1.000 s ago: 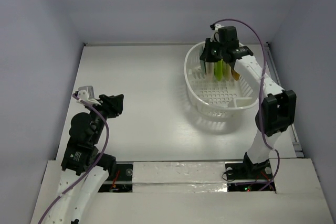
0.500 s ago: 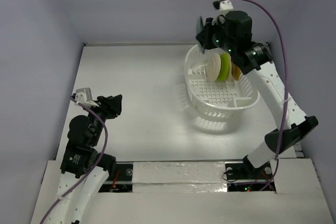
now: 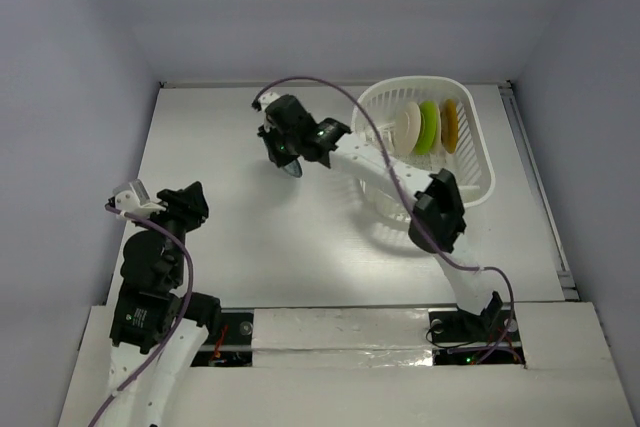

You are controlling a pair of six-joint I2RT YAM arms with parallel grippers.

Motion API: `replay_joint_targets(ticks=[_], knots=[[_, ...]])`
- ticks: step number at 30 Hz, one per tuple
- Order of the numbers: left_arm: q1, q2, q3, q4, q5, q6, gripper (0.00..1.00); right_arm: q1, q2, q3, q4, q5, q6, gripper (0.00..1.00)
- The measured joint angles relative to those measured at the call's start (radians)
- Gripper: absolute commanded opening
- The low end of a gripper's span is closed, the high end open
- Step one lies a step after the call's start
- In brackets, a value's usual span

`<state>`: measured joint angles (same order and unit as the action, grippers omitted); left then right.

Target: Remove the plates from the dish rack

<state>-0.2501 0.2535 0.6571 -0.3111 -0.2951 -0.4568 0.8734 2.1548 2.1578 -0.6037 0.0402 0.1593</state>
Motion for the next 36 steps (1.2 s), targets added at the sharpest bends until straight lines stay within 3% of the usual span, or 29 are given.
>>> replay_joint_targets(ticks=[6,9,11,12,18,27,29,32,33,36], knots=[[0.003,-0.011,0.007,-0.013,-0.042,-0.014,0.40,0.071,0.254,0.087,-0.033,0.104,-0.048,0.00],[0.003,-0.011,0.007,-0.017,-0.045,-0.019,0.40,0.097,0.295,0.119,-0.030,0.156,-0.071,0.01],[0.003,-0.011,0.007,-0.018,-0.045,-0.022,0.40,0.111,0.296,0.120,-0.016,0.171,-0.074,0.11],[0.003,-0.011,0.007,-0.019,-0.044,-0.023,0.40,0.115,0.296,0.120,-0.005,0.173,-0.073,0.21],[0.009,-0.014,0.007,-0.020,-0.042,-0.025,0.40,0.123,0.296,0.053,0.037,0.124,-0.018,0.42],[0.010,-0.022,0.007,-0.023,-0.042,-0.031,0.39,0.123,0.279,-0.045,0.061,0.087,0.037,0.44],[0.010,-0.022,0.007,-0.023,-0.042,-0.031,0.39,0.123,0.243,-0.083,0.063,0.090,0.046,0.49],[0.010,-0.022,0.007,-0.023,-0.041,-0.032,0.39,0.120,0.143,-0.151,0.072,0.110,0.051,0.46],[0.010,-0.022,0.007,-0.023,-0.041,-0.032,0.39,0.113,0.084,-0.193,0.093,0.113,0.055,0.31],[0.010,-0.022,0.007,-0.023,-0.033,-0.031,0.37,0.070,-0.142,-0.340,0.155,0.107,0.072,0.00]])
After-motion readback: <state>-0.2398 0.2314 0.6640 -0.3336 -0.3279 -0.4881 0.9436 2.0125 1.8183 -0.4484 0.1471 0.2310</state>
